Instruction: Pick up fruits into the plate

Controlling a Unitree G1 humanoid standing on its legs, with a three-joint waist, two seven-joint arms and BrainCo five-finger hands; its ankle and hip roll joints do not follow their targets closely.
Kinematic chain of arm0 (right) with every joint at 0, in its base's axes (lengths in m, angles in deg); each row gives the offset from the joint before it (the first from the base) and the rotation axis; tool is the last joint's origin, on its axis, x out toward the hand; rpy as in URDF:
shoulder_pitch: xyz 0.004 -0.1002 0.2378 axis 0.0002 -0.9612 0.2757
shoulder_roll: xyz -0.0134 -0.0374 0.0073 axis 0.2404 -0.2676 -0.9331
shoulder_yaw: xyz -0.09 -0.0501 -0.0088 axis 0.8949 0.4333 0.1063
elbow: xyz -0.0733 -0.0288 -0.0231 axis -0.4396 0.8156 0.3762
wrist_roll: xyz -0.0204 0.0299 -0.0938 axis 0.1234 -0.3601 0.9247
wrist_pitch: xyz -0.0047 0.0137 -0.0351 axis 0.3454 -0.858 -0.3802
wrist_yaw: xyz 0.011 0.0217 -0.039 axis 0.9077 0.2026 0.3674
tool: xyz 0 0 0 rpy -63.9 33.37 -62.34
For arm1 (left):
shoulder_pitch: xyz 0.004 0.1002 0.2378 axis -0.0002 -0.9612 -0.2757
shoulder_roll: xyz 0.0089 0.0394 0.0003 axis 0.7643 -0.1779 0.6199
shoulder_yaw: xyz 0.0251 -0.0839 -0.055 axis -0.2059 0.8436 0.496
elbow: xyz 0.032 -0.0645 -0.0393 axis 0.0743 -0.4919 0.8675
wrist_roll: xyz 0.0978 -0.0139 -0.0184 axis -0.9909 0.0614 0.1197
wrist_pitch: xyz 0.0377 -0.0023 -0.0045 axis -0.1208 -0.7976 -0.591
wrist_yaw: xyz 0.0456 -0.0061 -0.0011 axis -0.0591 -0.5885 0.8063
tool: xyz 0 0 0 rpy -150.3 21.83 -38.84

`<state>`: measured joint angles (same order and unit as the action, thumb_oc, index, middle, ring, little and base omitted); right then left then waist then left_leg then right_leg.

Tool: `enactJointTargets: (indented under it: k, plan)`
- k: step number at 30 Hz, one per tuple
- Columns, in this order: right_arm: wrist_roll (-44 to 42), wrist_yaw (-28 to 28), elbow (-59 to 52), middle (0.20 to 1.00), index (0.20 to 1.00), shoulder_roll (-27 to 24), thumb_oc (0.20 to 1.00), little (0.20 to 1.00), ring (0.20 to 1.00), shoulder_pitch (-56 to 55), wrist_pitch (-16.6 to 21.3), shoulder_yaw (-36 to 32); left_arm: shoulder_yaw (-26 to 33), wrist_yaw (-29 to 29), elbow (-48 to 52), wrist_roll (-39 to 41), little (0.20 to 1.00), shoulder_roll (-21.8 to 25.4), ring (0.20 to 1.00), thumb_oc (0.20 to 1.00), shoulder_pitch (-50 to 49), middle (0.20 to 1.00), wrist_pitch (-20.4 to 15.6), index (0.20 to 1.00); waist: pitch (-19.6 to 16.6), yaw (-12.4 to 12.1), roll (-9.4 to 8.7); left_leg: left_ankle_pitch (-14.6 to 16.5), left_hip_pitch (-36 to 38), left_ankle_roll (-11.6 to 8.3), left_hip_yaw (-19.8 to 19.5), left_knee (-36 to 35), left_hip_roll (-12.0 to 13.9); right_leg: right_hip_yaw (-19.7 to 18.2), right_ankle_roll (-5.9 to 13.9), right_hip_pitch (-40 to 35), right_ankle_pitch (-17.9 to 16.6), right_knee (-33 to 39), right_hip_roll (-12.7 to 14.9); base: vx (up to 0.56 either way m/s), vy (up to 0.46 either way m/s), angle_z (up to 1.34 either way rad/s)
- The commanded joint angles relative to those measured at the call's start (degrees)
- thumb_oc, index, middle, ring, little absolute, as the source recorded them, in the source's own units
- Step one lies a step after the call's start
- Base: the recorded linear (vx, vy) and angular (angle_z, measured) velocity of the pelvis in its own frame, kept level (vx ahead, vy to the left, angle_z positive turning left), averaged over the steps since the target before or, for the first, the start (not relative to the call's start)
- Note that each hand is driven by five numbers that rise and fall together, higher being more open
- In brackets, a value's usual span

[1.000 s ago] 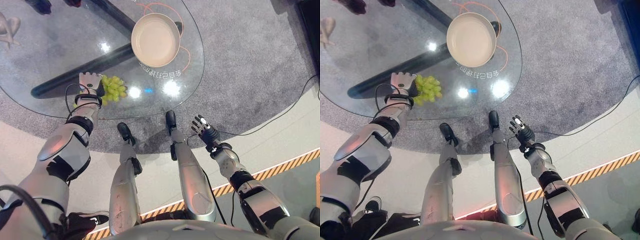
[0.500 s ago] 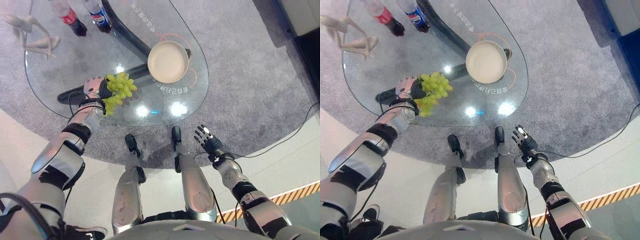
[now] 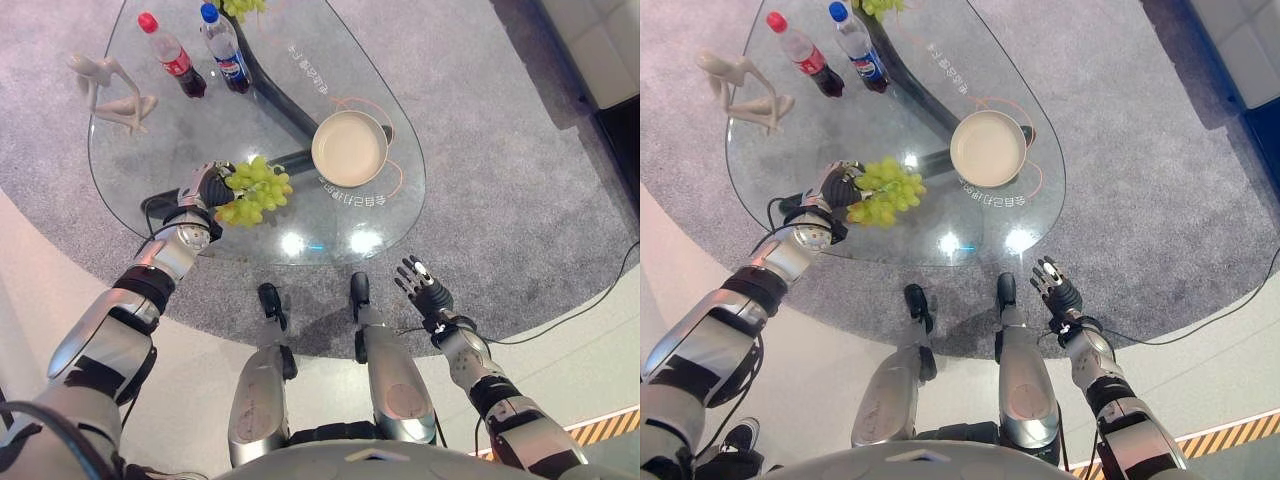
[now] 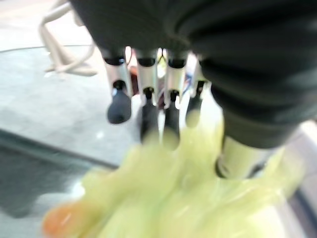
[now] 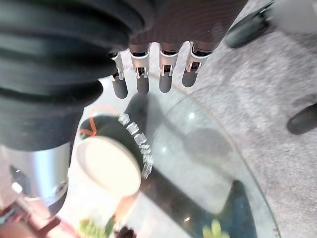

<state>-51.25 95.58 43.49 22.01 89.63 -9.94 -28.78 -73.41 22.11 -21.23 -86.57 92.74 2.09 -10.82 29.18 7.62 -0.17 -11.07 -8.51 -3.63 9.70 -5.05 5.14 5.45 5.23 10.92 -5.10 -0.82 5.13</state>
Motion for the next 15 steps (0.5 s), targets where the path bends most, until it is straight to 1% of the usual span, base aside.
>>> enactJointTargets:
  k: [1,5,6,7,8,11,14,15]
  plan:
    - [2.5,0.3,-6.3,1.000,1.000,-0.6,1.000,1.000,1.000,-3.7,4.0,-1.3,3.8,2.1,3.4,3.2,0.200,2.2,0.200,0.200,-1.8,0.200,-2.7,0.200,-5.8,-0.6,0.70,8.7,0.8,0.77,-0.3,3.3,-2.9,1.0,-0.71,0.9,4.1,-4.3,-2.0,0.07,-0.047,0.03]
    - [10.0,0.4,-13.7,1.000,1.000,-1.9,1.000,1.000,1.000,-5.8,5.7,-0.6,6.2,6.0,10.8,4.4,0.200,3.9,0.200,0.200,-6.7,0.200,-3.3,0.200,-8.5,-1.5,-0.05,9.1,3.5,0.62,-0.5,2.7,-2.7,1.4,-0.24,-2.7,3.9,-2.5,-1.6,0.10,-0.074,0.05]
    - [10.3,0.2,-14.4,1.000,1.000,-2.1,1.000,1.000,1.000,-6.0,5.7,-0.5,6.5,6.4,11.5,4.4,0.200,4.1,0.200,0.200,-7.1,0.200,-3.2,0.200,-8.7,-1.6,-0.13,9.1,3.7,0.61,-0.5,2.7,-2.7,1.5,-0.18,-3.0,3.9,-2.4,-1.5,0.09,-0.076,0.05]
    - [13.7,0.5,-16.6,1.000,1.000,-3.1,1.000,1.000,1.000,-6.3,5.5,-0.4,7.5,7.9,13.4,4.5,0.200,4.5,0.200,0.200,-8.6,0.200,-3.6,0.200,-9.6,-2.0,-0.41,9.2,4.4,0.58,-0.6,2.6,-2.6,1.6,0.02,-3.9,3.8,-2.0,-1.3,0.09,-0.068,0.08]
    - [15.1,0.6,-17.6,1.000,1.000,-3.6,1.000,1.000,1.000,-6.4,5.1,-0.4,7.9,8.6,14.5,4.4,0.200,4.7,0.200,0.200,-9.3,0.200,-3.6,0.200,-10.0,-2.1,-0.51,9.3,4.8,0.56,-0.6,2.5,-2.6,1.7,0.11,-4.4,3.7,-1.7,-1.3,0.12,-0.095,0.10]
    - [19.5,2.7,-21.3,1.000,1.000,-7.3,1.000,1.000,1.000,-6.0,3.2,-0.7,9.4,12.6,18.9,5.3,0.200,5.6,0.200,0.200,-11.6,0.200,-3.5,0.200,-12.4,-3.2,-1.16,9.7,7.0,0.54,-0.8,2.3,-2.5,2.3,0.57,-7.1,3.6,-0.8,-0.9,0.13,-0.087,0.08]
    - [19.1,3.9,-22.3,1.000,1.000,-9.4,1.000,1.000,1.000,-5.5,1.9,-1.5,9.9,14.2,20.0,5.3,0.200,6.1,0.200,0.200,-12.8,0.200,-3.5,0.200,-13.9,-3.8,-1.46,10.0,8.3,0.65,-0.8,2.1,-2.5,2.7,0.65,-8.7,3.6,-0.4,-0.9,0.14,-0.063,0.02]
    - [18.0,4.4,-23.4,1.000,1.000,-10.4,1.000,1.000,1.000,-5.3,0.1,-2.5,10.3,15.5,20.6,5.2,0.200,6.2,0.200,0.200,-14.0,0.200,-3.3,0.200,-15.1,-4.3,-1.68,10.3,9.5,0.68,-0.9,2.1,-2.5,2.9,0.72,-10.0,3.7,-0.2,-0.9,0.25,-0.070,-0.01]
